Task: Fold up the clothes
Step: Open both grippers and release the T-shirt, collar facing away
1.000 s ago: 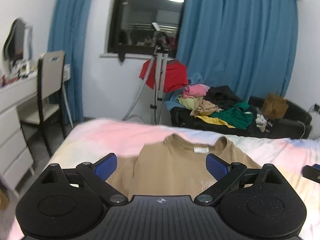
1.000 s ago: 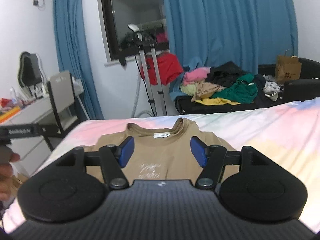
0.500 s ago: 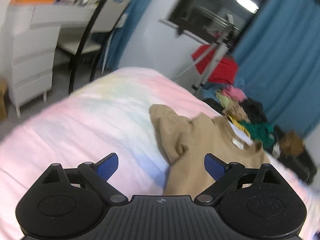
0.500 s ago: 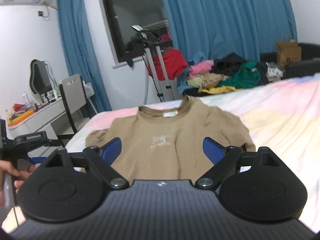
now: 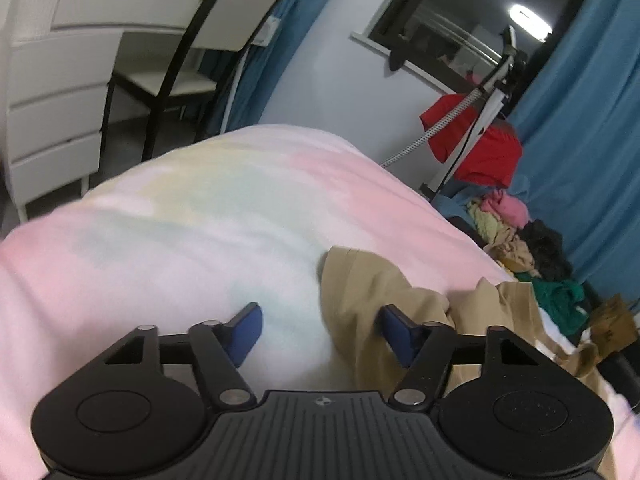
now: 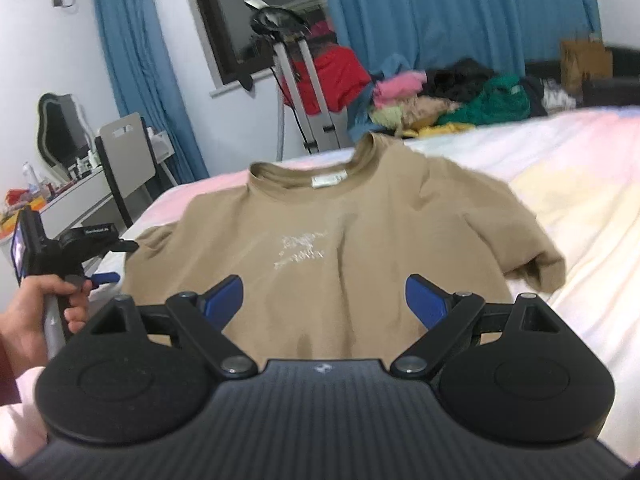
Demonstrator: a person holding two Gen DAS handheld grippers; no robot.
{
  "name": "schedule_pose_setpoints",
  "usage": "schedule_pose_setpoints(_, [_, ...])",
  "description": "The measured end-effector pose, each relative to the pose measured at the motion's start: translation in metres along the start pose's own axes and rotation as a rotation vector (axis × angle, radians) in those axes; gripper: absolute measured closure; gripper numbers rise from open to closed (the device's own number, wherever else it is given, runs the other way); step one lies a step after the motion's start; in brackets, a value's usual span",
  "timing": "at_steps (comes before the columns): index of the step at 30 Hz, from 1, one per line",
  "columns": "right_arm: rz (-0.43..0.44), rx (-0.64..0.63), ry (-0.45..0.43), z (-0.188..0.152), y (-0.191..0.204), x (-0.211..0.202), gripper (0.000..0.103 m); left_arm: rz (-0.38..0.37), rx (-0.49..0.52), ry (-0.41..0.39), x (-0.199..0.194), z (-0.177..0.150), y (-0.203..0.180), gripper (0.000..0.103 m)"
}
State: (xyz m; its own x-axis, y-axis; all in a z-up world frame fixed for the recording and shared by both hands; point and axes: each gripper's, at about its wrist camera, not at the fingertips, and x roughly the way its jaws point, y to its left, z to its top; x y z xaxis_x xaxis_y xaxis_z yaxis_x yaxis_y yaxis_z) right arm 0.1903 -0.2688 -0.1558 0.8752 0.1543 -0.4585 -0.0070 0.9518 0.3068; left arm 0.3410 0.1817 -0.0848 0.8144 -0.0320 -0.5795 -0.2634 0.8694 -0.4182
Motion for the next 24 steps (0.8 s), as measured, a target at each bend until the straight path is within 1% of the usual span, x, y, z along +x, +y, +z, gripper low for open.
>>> schedule_pose_setpoints(1, [-0.001,0.016,0.01,0.0,-0.003,0.005,0.013,0.007,0.023,0.003,0.003,0.001,-0.004,0.049])
schedule_pose_setpoints(2, [-0.003,0.027,0.019,0.0,-0.006,0.009,0.013,0.014,0.045,0.006,0.006,0.002,-0.008,0.061])
schedule_pose_setpoints(3, [-0.005,0.036,0.026,-0.001,-0.008,0.012,0.013,0.021,0.07,0.01,0.009,0.003,-0.013,0.066])
schedule_pose_setpoints(4, [-0.006,0.04,0.03,-0.001,-0.009,0.013,0.013,0.028,0.101,0.014,0.011,0.004,-0.018,0.08])
schedule_pose_setpoints(5, [-0.007,0.043,0.032,-0.002,-0.01,0.014,0.013,0.036,0.129,0.015,0.011,0.005,-0.024,0.097])
schedule_pose_setpoints(6, [-0.006,0.045,0.031,-0.002,-0.01,0.012,0.013,0.046,0.163,0.01,0.011,0.006,-0.031,0.099])
schedule_pose_setpoints(9, [-0.008,0.045,0.023,-0.001,-0.011,0.006,0.013,0.092,0.326,-0.045,0.002,0.004,-0.063,0.1])
schedule_pose_setpoints(10, [-0.012,0.044,0.021,-0.001,-0.011,0.004,0.013,0.1,0.416,-0.079,-0.006,0.001,-0.08,0.1])
schedule_pose_setpoints(12, [-0.024,0.049,0.019,-0.001,-0.012,0.001,0.013,0.077,0.577,-0.137,-0.021,-0.011,-0.111,0.1])
schedule_pose_setpoints(13, [-0.03,0.052,0.018,-0.001,-0.012,0.0,0.013,0.047,0.652,-0.158,-0.029,-0.019,-0.128,0.1])
schedule_pose_setpoints(15, [-0.043,0.058,0.015,0.0,-0.014,-0.002,0.013,-0.027,0.779,-0.158,-0.041,-0.039,-0.157,0.1])
schedule_pose_setpoints(17, [-0.054,0.066,0.015,0.0,-0.017,-0.002,0.013,-0.122,0.898,-0.134,-0.052,-0.061,-0.185,0.098])
schedule_pose_setpoints(18, [-0.058,0.07,0.016,0.0,-0.018,-0.002,0.013,-0.185,0.935,-0.095,-0.055,-0.07,-0.194,0.095])
schedule_pose_setpoints(19, [-0.06,0.074,0.018,0.0,-0.019,-0.002,0.013,-0.24,0.952,-0.059,-0.059,-0.077,-0.198,0.088])
schedule_pose_setpoints(21, [-0.064,0.081,0.02,0.0,-0.021,-0.002,0.013,-0.34,0.983,0.006,-0.065,-0.091,-0.204,0.082])
schedule_pose_setpoints(23, [-0.067,0.09,0.02,0.0,-0.023,-0.003,0.013,-0.383,1.011,0.024,-0.073,-0.1,-0.199,0.062])
schedule_pose_setpoints(24, [-0.067,0.097,0.019,0.0,-0.024,-0.003,0.013,-0.389,1.005,0.017,-0.077,-0.101,-0.191,0.06])
